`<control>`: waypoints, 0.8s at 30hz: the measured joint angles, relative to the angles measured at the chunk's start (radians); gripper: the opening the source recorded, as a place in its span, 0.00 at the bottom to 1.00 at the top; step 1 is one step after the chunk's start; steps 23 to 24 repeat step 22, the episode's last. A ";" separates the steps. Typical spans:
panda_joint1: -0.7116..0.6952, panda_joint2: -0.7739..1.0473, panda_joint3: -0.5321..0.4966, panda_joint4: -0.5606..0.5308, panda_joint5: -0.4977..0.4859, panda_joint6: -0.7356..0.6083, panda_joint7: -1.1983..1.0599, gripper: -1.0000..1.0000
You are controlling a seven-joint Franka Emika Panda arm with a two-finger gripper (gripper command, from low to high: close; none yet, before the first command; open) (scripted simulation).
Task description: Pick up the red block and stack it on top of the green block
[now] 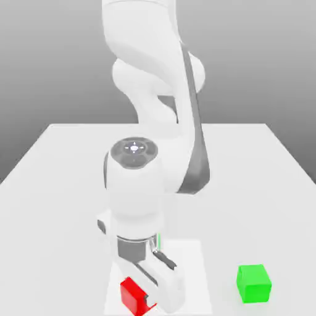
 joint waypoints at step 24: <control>0.252 -0.107 0.214 -0.014 -0.088 -0.111 0.016 1.00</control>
